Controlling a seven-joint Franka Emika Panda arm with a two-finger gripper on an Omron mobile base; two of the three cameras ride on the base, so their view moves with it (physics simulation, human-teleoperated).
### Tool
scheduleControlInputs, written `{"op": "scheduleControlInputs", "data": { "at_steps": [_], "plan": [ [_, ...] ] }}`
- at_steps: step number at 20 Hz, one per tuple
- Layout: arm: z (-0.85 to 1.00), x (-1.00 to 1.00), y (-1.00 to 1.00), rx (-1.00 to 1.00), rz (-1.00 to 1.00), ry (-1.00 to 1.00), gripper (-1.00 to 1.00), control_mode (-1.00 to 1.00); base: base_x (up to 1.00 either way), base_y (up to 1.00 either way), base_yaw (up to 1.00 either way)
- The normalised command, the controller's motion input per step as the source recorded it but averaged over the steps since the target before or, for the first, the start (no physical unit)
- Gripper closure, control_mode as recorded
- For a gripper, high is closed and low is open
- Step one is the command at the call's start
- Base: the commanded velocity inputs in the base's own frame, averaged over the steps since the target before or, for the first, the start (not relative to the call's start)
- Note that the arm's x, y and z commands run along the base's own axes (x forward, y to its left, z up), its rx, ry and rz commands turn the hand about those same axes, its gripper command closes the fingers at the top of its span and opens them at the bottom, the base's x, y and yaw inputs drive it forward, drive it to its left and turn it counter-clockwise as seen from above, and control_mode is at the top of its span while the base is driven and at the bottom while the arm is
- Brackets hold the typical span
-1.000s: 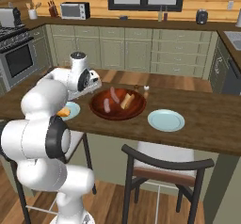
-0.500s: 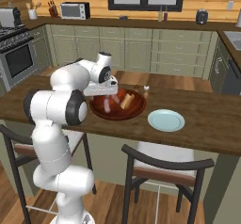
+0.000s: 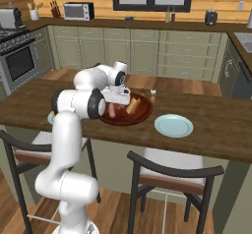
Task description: Place one bun and one sausage from the bowl on each plate.
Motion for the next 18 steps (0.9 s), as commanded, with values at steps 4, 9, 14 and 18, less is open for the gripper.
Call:
{"op": "scheduleControlInputs", "data": {
  "at_steps": [4, 9, 14, 18],
  "plan": [
    [-0.69, 0.23, 0.0, 0.0, -0.14, 0.0, -1.0, -1.0, 0.0, 0.0, 0.0],
    [-0.82, 0.02, 0.01, -0.01, 0.01, 0.0, -1.0, -1.0, 0.0, 0.0, 0.0],
    [-0.86, -0.02, 0.12, -0.03, 0.11, -0.01, 1.0, -1.0, 0.0, 0.0, 0.0],
    [-0.99, -0.14, -0.06, 0.1, 0.02, -0.03, 1.0, -1.0, 0.0, 0.0, 0.0]
  ]
}}
